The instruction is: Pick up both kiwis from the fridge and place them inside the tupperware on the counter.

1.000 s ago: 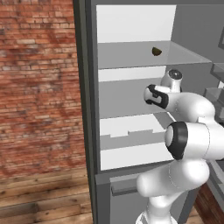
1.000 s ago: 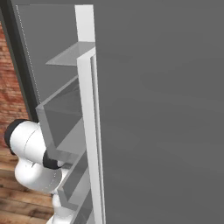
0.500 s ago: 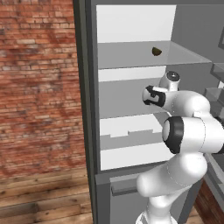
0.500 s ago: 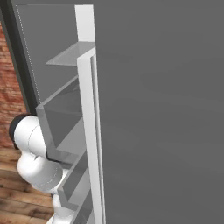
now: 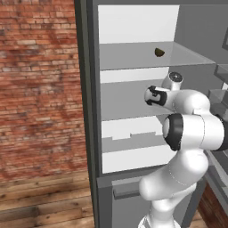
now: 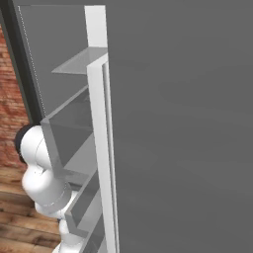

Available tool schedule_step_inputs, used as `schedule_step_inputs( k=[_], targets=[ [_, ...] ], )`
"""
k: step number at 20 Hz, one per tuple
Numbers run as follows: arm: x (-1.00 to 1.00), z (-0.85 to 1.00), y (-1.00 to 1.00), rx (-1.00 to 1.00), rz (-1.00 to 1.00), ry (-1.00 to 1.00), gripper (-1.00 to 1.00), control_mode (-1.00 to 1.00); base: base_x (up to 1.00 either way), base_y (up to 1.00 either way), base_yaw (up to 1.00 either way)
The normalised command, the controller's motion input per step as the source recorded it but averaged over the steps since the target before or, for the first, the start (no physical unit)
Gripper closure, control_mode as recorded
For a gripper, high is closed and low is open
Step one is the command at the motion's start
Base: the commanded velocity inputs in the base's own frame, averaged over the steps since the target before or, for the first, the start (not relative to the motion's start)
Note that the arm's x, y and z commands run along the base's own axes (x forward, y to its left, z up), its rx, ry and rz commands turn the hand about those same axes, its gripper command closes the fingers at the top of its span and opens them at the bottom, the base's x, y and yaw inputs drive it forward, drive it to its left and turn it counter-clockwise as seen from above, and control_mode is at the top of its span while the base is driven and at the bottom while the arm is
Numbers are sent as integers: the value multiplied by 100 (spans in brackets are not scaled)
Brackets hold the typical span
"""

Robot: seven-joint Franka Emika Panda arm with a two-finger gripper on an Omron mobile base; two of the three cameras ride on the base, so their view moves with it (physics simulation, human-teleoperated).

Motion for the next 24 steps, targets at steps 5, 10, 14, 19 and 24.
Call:
schedule_step_inputs(
  k=[5,10,14,19,24],
  targets=[
    [15,-3,-10,0,0,0,-100,-100,0,0,0],
    [13,-6,-9,0,0,0,-100,-100,0,0,0],
    [7,-14,-2,0,0,0,-100,-100,0,0,0],
    [9,-18,0,0,0,0,-100,-100,0,0,0],
    [9,-16,0,0,0,0,-100,-100,0,0,0]
  ],
)
